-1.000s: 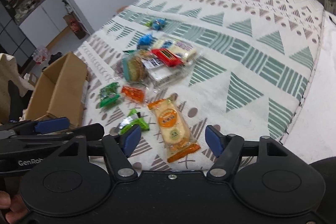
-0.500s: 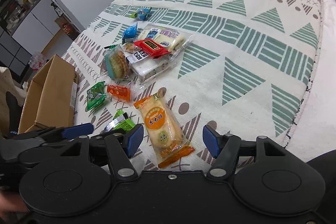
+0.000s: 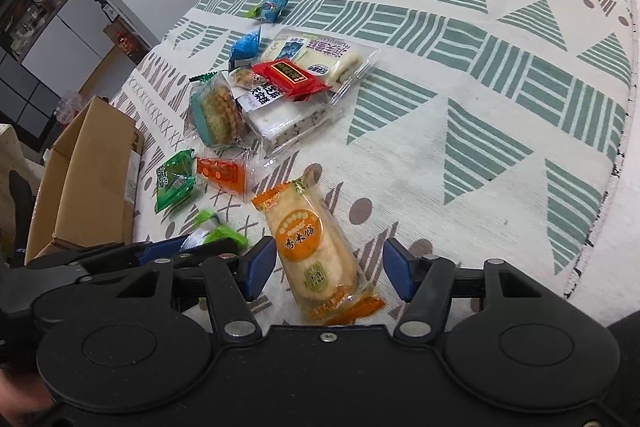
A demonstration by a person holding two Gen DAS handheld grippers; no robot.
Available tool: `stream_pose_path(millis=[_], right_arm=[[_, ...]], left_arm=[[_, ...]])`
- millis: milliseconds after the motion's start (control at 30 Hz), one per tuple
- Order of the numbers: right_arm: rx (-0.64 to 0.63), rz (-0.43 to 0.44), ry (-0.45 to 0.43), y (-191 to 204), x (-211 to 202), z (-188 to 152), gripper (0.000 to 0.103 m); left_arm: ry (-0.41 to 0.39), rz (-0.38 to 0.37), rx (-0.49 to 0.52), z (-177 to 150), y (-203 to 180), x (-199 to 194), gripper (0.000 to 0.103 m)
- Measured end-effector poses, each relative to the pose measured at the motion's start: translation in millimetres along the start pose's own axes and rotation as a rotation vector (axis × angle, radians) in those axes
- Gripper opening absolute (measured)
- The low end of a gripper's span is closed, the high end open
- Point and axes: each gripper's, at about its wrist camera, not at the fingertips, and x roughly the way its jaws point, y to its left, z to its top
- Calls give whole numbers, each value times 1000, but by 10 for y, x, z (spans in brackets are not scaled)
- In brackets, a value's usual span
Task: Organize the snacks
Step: 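Grasp the green-silver snack packet with left gripper while right grasps the orange cake packet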
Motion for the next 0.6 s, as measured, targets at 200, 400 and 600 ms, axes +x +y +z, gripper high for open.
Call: stream_pose_path(millis=[200,400,600], right_arm=[[-12,-1,9,35,58,22,59],[-37,-19,26,95,136,36,56],[-71,-42,40,165,198,23,43]], left_arm=[[-29,-1,-23,14,85,-101,27],[-57,-19,-41,14,149,-211,27],[-83,-35,-55,-9,244,-293,27]])
